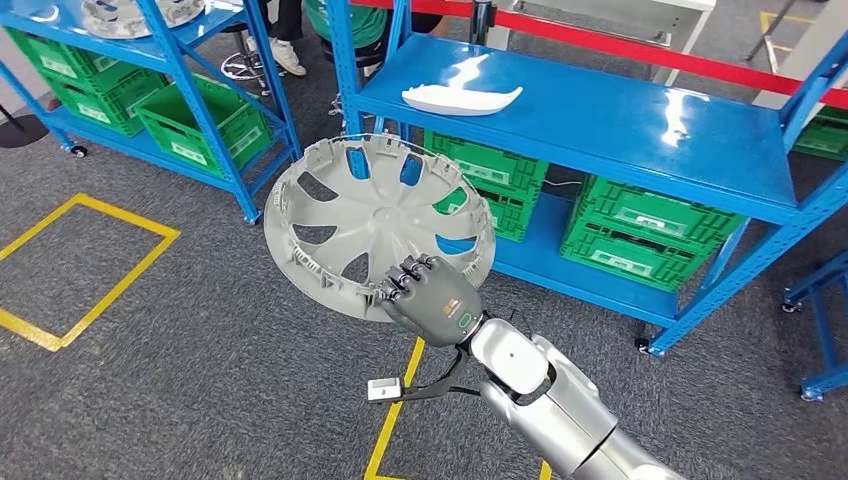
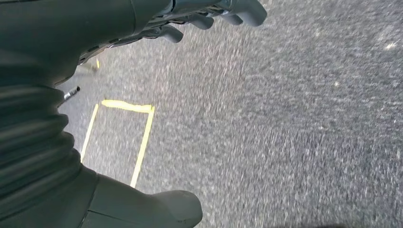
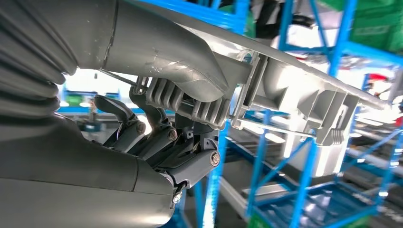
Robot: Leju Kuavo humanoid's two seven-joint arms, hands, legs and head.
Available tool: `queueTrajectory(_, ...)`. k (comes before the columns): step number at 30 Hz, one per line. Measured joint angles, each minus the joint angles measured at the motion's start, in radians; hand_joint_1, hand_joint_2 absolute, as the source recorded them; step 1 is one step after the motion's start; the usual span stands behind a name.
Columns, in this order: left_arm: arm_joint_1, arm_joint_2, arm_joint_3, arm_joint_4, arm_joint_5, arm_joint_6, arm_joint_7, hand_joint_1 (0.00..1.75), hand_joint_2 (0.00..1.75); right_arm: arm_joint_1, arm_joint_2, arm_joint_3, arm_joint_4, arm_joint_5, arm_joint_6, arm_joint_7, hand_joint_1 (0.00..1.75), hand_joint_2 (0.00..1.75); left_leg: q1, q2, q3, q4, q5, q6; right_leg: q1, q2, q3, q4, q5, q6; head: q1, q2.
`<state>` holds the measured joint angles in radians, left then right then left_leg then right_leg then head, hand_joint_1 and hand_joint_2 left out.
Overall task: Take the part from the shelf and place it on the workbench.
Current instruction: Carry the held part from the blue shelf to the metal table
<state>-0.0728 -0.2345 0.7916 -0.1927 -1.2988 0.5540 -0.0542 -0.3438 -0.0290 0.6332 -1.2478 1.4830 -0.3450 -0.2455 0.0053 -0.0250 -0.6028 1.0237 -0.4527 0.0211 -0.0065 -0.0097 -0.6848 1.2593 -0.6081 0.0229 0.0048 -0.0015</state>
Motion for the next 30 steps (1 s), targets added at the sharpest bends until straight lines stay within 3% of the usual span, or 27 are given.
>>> queueTrajectory(1, 0.001, 0.0, 0.0, 0.0, 0.002, -0.001, -0.004, 0.0, 1.75, 0.003, 0.0, 0.002, 0.0, 0.002, 0.0, 0.0, 1.75, 1.75, 0.0, -0.013, -0.003, 0.003, 0.001, 0.0, -0.001, 0.004, -0.021, 0.042, -0.009, 0.001, 0.0, 0.0)
queueTrajectory(2, 0.001, 0.0, 0.0, 0.0, 0.005, -0.002, -0.009, 0.0, 1.75, 0.005, 0.0, 0.004, 0.0, 0.003, 0.001, -0.001, 1.75, 1.75, 0.0, -0.028, -0.006, 0.006, 0.001, -0.001, -0.002, 0.006, -0.023, 0.047, 0.002, 0.002, 0.0, 0.0)
queueTrajectory(4, 0.002, 0.0, 0.0, 0.0, 0.012, -0.003, -0.021, 0.0, 1.75, 0.006, 0.0, 0.007, 0.0, 0.005, 0.002, -0.002, 1.75, 1.75, 0.001, -0.056, -0.008, 0.013, 0.002, -0.004, -0.007, 0.018, 0.024, -0.049, 0.065, 0.001, 0.0, 0.0)
queueTrajectory(6, 0.0, -0.001, 0.0, 0.0, 0.019, -0.003, -0.028, 0.0, 1.75, 0.002, 0.0, 0.009, 0.0, 0.006, 0.003, -0.003, 1.75, 1.75, 0.001, -0.08, -0.015, 0.019, 0.003, -0.014, -0.013, 0.063, 0.083, -0.168, 0.103, -0.002, 0.0, 0.0)
queueTrajectory(8, 0.0, -0.001, 0.001, 0.0, 0.026, -0.003, -0.027, 0.0, 1.75, -0.003, 0.001, 0.011, 0.0, 0.009, 0.005, -0.005, 1.75, 1.75, 0.003, -0.1, -0.024, 0.019, 0.008, -0.03, -0.011, 0.087, 0.101, -0.21, 0.105, -0.01, -0.001, 0.0)
queueTrajectory(10, 0.002, -0.001, 0.002, 0.0, 0.03, -0.003, -0.023, 0.0, 1.75, -0.008, 0.006, 0.012, 0.0, 0.012, 0.006, -0.006, 1.75, 1.75, 0.006, -0.11, -0.033, 0.016, 0.015, -0.044, -0.009, 0.065, 0.103, -0.216, 0.112, -0.023, 0.0, 0.0)
queueTrajectory(12, 0.003, 0.0, 0.004, 0.001, 0.032, -0.003, -0.02, 0.0, 1.75, -0.011, 0.013, 0.012, 0.0, 0.013, 0.007, -0.007, 1.75, 1.75, 0.004, -0.063, -0.053, 0.049, -0.006, -0.053, -0.011, 0.039, 0.106, -0.224, 0.119, -0.039, -0.005, 0.0)
queueTrajectory(14, 0.0, 0.0, 0.004, 0.001, 0.032, -0.003, -0.02, 0.0, 1.75, -0.012, 0.016, 0.013, 0.0, 0.013, 0.008, -0.007, 1.75, 1.75, 0.002, -0.002, -0.103, 0.158, -0.066, -0.06, -0.01, 0.01, 0.105, -0.226, 0.12, -0.048, -0.009, 0.0)
queueTrajectory(16, 0.0, 0.0, 0.005, 0.001, 0.032, -0.003, -0.019, 0.0, 1.75, -0.012, 0.016, 0.013, 0.0, 0.013, 0.009, -0.009, 1.75, 1.75, 0.005, 0.015, -0.152, 0.273, -0.114, -0.066, -0.008, -0.02, 0.103, -0.225, 0.119, -0.05, -0.009, 0.0)
queueTrajectory(17, 0.0, 0.0, 0.005, 0.001, 0.033, -0.003, -0.019, 0.0, 1.75, -0.012, 0.016, 0.013, 0.0, 0.014, 0.01, -0.01, 1.75, 1.75, 0.007, 0.018, -0.155, 0.287, -0.112, -0.067, -0.008, -0.034, 0.103, -0.225, 0.118, -0.05, -0.009, 0.0)
queueTrajectory(18, 0.001, 0.0, 0.005, 0.001, 0.033, -0.003, -0.019, 0.0, 1.75, -0.012, 0.016, 0.013, 0.0, 0.014, 0.01, -0.011, 1.75, 1.75, 0.008, 0.023, -0.136, 0.258, -0.092, -0.068, -0.008, -0.048, 0.104, -0.225, 0.118, -0.049, -0.009, 0.0)
queueTrajectory(20, 0.001, 0.0, 0.005, 0.001, 0.033, -0.003, -0.019, 0.0, 1.75, -0.012, 0.016, 0.013, 0.0, 0.013, 0.01, -0.012, 1.75, 1.75, 0.007, 0.06, -0.06, 0.125, -0.038, -0.066, -0.007, -0.072, 0.107, -0.223, 0.114, -0.043, -0.009, 0.0)
queueTrajectory(22, -0.002, 0.0, 0.005, 0.0, 0.033, -0.003, -0.019, 0.0, 1.75, -0.012, 0.017, 0.014, 0.0, 0.013, 0.01, -0.013, 1.75, 1.75, 0.002, 0.094, -0.011, 0.033, -0.015, -0.054, -0.001, -0.091, 0.108, -0.221, 0.111, -0.033, -0.008, 0.0)
queueTrajectory(23, -0.002, 0.0, 0.005, 0.0, 0.033, -0.004, -0.019, 0.0, 1.75, -0.013, 0.017, 0.014, 0.0, 0.013, 0.01, -0.013, 1.75, 1.75, -0.001, 0.098, -0.008, 0.022, -0.017, -0.046, 0.003, -0.1, 0.109, -0.221, 0.11, -0.027, -0.007, 0.0)
queueTrajectory(25, 0.0, 0.0, 0.005, 0.0, 0.033, -0.004, -0.019, 0.0, 1.75, -0.014, 0.019, 0.014, 0.0, 0.013, 0.01, -0.012, 1.75, 1.75, -0.001, 0.073, -0.012, 0.02, -0.012, -0.03, 0.004, -0.116, 0.112, -0.224, 0.11, -0.014, -0.006, 0.0)
queueTrajectory(27, 0.001, 0.0, 0.005, 0.0, 0.033, -0.004, -0.018, 0.0, 1.75, -0.016, 0.02, 0.014, -0.001, 0.013, 0.01, -0.011, 1.75, 1.75, 0.002, 0.051, -0.013, 0.015, -0.005, -0.016, -0.002, -0.08, 0.104, -0.2, 0.087, -0.002, -0.005, 0.0)
queueTrajectory(29, -0.001, 0.0, 0.005, 0.0, 0.033, -0.004, -0.018, 0.0, 1.75, -0.018, 0.019, 0.014, -0.001, 0.013, 0.01, -0.011, 1.75, 1.75, 0.005, 0.028, -0.014, 0.013, -0.001, -0.007, -0.005, -0.017, 0.059, -0.097, 0.029, 0.003, -0.003, 0.0)
queueTrajectory(30, -0.002, 0.0, 0.005, 0.0, 0.033, -0.004, -0.018, 0.0, 1.75, -0.018, 0.018, 0.015, 0.0, 0.014, 0.01, -0.012, 1.75, 1.75, 0.004, 0.015, -0.016, 0.013, 0.0, -0.004, -0.005, -0.002, 0.026, -0.026, -0.002, 0.003, -0.002, 0.0)
